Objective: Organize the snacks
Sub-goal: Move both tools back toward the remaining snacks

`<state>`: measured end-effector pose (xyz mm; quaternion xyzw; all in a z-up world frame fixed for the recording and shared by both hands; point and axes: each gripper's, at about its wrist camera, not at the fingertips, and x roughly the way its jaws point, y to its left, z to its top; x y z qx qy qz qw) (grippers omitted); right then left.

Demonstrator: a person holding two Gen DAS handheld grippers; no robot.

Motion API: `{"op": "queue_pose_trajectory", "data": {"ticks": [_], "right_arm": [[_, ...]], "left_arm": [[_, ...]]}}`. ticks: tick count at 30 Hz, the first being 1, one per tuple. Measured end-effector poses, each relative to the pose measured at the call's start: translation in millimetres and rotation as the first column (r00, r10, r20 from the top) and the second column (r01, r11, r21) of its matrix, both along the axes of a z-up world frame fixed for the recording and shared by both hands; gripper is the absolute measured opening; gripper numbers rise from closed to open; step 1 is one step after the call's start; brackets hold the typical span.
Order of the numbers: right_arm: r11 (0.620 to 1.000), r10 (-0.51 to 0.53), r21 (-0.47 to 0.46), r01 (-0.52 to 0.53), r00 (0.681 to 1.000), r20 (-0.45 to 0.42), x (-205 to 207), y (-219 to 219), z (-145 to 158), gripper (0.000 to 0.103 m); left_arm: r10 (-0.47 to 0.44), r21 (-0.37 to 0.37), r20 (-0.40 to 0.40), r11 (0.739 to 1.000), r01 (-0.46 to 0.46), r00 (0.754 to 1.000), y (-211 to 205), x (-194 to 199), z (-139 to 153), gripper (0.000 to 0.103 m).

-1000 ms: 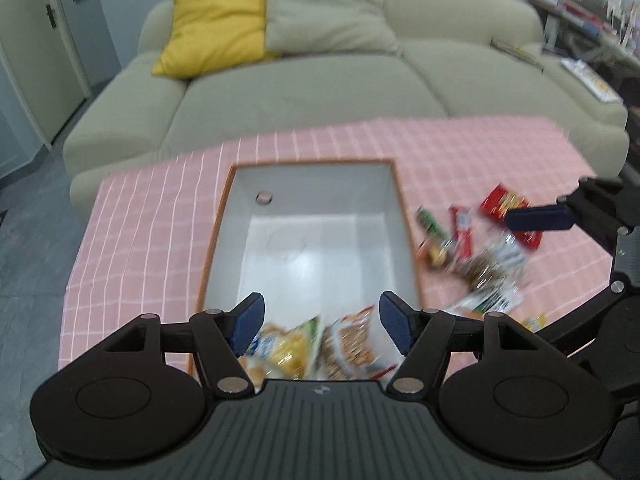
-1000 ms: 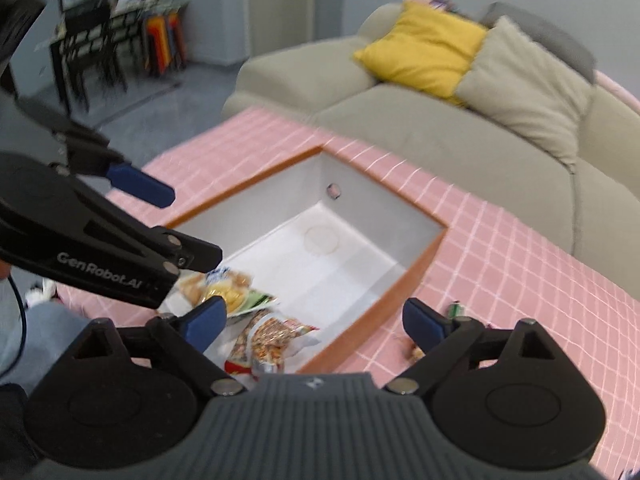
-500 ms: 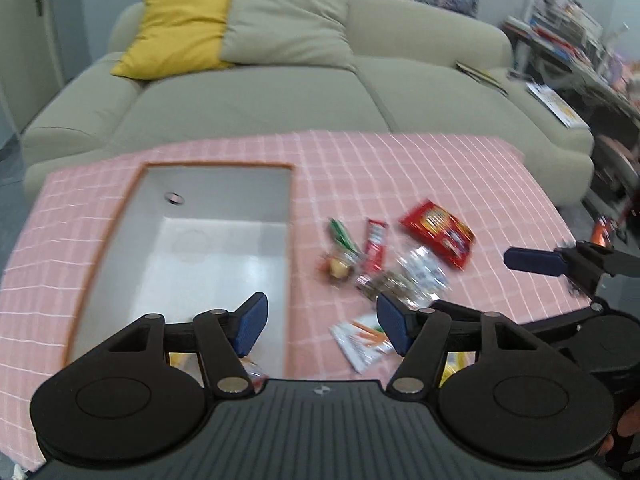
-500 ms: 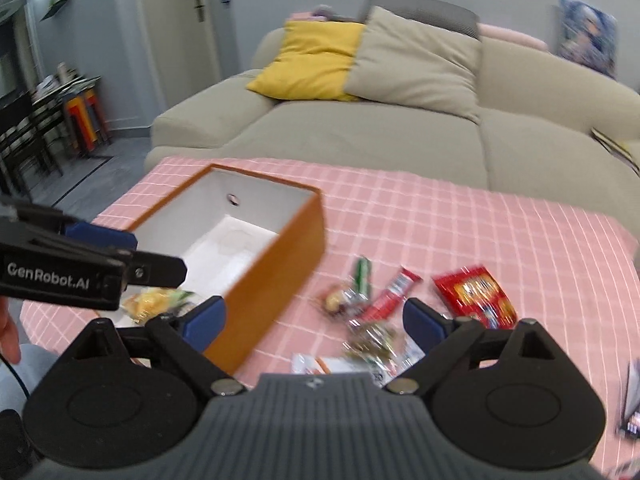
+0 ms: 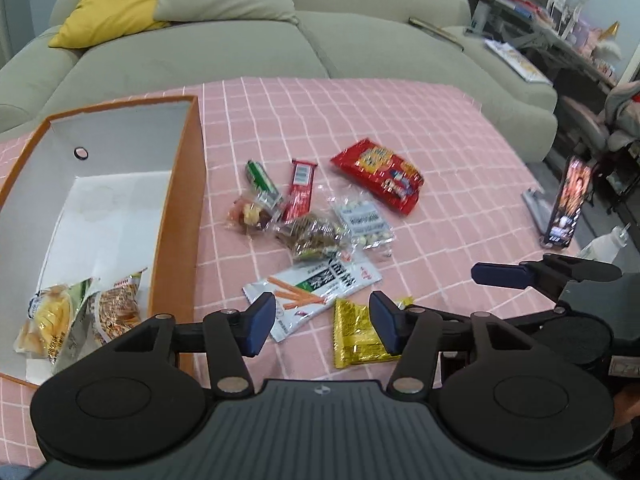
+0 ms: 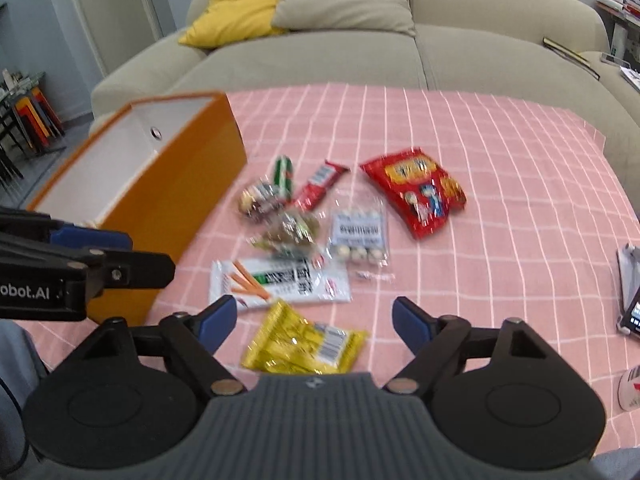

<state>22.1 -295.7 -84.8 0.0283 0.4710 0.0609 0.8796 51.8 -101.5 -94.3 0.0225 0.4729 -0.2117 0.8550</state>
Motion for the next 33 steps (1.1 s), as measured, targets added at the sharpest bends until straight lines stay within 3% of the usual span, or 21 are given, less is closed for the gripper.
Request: {"op": "queue_pose_trajectory", "data": {"ticks": [5, 9, 14, 24, 28, 30, 33], "right_arm": [[0.999, 0.047, -0.021, -0.048, 0.998, -0.039, -6, 3, -22, 0.081], [0.984, 0.15, -0.083, -0.156, 0.986, -0.072, -2, 12, -38, 0.088], [0.932, 0.308, -0.165, -0.322, 0.946, -0.101, 9, 23, -53, 0.089], [0.813, 0.506, -0.239, -0.531, 0.848, -0.161, 24, 36, -81, 0.092], [0.828, 0.506, -0.179, -0.531, 0.846, -0.17, 30, 34, -80, 0.081], [0.852, 0.481, -0.134, -0.506, 0.858, -0.18, 33, 32, -79, 0.068], [0.888, 0.414, -0.127, -0.441, 0.889, -0.194, 34, 29, -77, 0.06]], "left_arm": [[-0.017, 0.045, -0.052, 0.999, 0.019, 0.998, -3, 6, -20, 0.064], [-0.048, 0.084, -0.094, 0.995, 0.056, 0.994, -10, 8, -36, 0.064], [-0.057, 0.103, -0.13, 0.992, 0.071, 0.99, -14, 15, -53, 0.064], [-0.058, 0.128, -0.165, 0.989, 0.08, 0.985, -10, 27, -63, 0.064], [-0.063, 0.142, -0.167, 0.986, 0.087, 0.984, -12, 30, -67, 0.064], [-0.068, 0.153, -0.166, 0.984, 0.093, 0.984, -13, 32, -70, 0.064], [-0.08, 0.163, -0.153, 0.981, 0.105, 0.985, -15, 35, -71, 0.064]]}}
